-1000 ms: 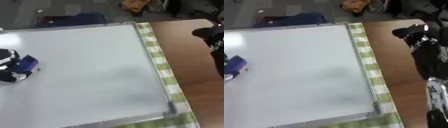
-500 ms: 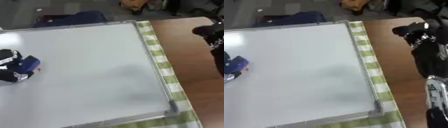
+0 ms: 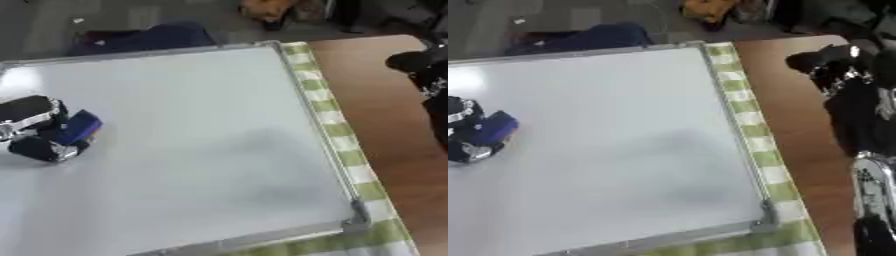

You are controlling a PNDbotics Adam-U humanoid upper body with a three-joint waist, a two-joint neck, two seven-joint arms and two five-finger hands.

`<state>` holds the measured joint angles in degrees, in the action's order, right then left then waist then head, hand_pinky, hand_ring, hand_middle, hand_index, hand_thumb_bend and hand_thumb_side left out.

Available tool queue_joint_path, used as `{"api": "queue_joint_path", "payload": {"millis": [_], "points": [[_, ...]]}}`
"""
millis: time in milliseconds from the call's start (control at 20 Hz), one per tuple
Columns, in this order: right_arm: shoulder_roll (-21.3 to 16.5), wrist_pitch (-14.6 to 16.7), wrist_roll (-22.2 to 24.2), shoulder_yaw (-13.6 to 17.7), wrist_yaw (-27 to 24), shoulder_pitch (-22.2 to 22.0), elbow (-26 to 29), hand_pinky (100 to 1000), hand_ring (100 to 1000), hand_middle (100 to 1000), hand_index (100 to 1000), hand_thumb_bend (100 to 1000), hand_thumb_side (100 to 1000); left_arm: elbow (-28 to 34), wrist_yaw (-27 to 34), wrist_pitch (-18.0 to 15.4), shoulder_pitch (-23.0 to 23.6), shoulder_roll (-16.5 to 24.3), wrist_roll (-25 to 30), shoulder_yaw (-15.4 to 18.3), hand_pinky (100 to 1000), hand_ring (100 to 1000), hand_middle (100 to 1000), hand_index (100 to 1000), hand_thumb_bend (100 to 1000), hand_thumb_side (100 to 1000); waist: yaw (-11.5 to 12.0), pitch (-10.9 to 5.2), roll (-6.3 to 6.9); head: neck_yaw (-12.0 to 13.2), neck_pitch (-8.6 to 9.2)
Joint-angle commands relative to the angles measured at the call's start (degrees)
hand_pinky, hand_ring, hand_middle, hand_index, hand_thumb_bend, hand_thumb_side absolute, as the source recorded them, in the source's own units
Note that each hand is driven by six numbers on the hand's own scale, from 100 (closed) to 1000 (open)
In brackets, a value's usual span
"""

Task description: Wipe the whiteboard clean with a brush.

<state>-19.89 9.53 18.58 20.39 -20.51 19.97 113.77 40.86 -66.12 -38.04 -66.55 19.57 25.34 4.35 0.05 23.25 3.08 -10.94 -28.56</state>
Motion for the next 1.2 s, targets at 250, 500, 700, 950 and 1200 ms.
{"api": "queue_joint_path", "payload": {"millis": [250, 500, 700, 950, 1200], "points": [[-0.84, -0.08, -0.23, 0.09, -0.26, 0.46, 0.82, 832, 728, 531, 638, 439, 795, 2.54, -2.00, -5.40, 0.30, -3.48, 3.38, -3.29, 551, 432, 230, 192, 333, 564, -0.08, -0.99, -0.51, 0.22, 0.92], [-0.74, -0.17, -0.18, 0.08, -0.23, 0.41, 0.82, 832, 728, 531, 638, 439, 792, 3.78, -4.76, -5.85, 0.22, -4.05, 0.63, -4.05, 554, 433, 232, 192, 335, 564, 0.04, -1.03, -0.57, 0.24, 1.40], [-0.66, -0.25, -0.10, 0.04, -0.26, 0.37, 0.82, 833, 728, 530, 637, 439, 789, 3.39, -6.09, -6.23, 0.31, -4.87, -0.26, -4.43, 550, 430, 229, 191, 334, 563, 0.16, -1.09, -0.64, 0.27, 1.59], [-0.59, -0.34, -0.16, 0.10, -0.21, 0.29, 0.82, 833, 728, 530, 637, 439, 785, 3.77, -6.38, -7.25, 0.51, -5.31, -0.32, -5.25, 550, 431, 230, 191, 334, 565, 0.24, -1.21, -0.65, 0.11, 1.56], [-0.64, -0.42, -0.38, 0.18, -0.19, 0.20, 0.82, 833, 728, 530, 637, 436, 780, 4.71, -6.02, -9.31, 1.17, -5.52, -0.06, -7.10, 549, 430, 230, 191, 337, 563, 0.49, -1.32, -0.64, -0.11, 1.34]]}}
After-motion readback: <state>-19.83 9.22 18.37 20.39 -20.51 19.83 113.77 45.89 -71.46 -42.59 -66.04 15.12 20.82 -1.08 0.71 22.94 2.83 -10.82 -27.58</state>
